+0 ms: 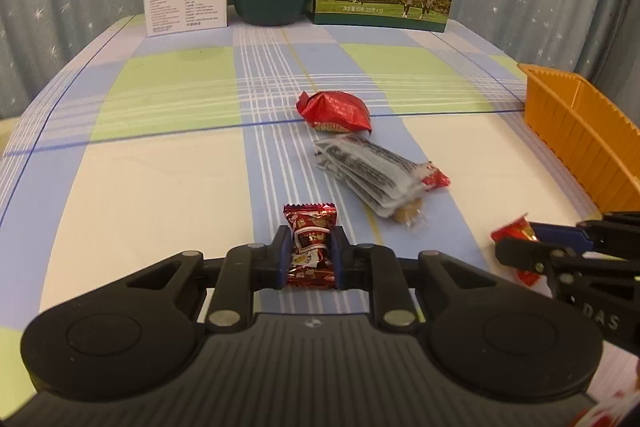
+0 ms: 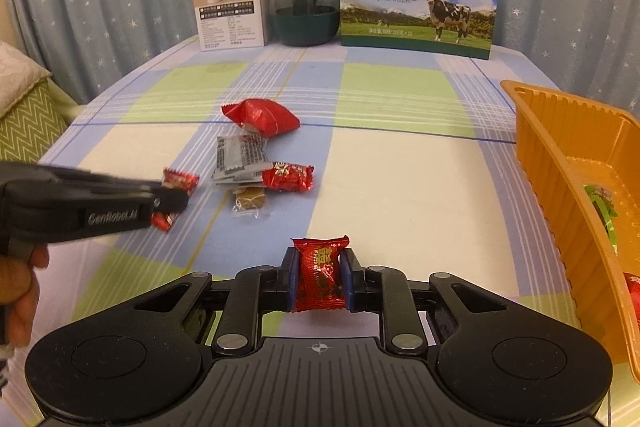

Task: Organize snacks
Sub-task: 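Grasp the brown-red wrapped candy with the left tool, then carry both candies over the orange tray and open both tools to release them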

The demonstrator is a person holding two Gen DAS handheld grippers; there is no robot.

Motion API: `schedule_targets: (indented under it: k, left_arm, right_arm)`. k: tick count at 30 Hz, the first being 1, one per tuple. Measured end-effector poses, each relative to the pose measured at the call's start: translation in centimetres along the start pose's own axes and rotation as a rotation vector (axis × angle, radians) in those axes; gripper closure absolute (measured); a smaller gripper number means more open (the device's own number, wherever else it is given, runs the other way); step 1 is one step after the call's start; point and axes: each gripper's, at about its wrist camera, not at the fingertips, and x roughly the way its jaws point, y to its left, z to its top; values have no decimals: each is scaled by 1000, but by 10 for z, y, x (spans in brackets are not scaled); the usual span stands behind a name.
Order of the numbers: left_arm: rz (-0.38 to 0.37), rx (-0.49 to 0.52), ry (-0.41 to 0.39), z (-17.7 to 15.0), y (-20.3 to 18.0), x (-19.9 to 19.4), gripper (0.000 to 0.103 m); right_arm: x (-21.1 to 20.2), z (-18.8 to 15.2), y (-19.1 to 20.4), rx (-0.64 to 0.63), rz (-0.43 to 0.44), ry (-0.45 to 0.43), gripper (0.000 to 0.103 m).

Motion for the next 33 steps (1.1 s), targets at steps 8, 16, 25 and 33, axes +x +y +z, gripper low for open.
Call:
schedule_targets:
  k: [8, 16, 25, 33]
  left_arm:
    - [-27, 13, -12, -13, -27, -30, 85]
    - [-55, 23, -21, -23, -69, -62, 85]
    - [-89, 30, -56, -9, -115, -106, 85]
    - [-147, 70, -88, 7, -156, -129, 85]
  right_arm:
    - [-28, -3, -10, 57, -11, -42, 81]
    - [-77, -15, -25, 130, -56, -88, 81]
    - [-141, -6, -42, 182, -97, -143, 81]
    - [-191, -2, -74, 252, -150, -189, 81]
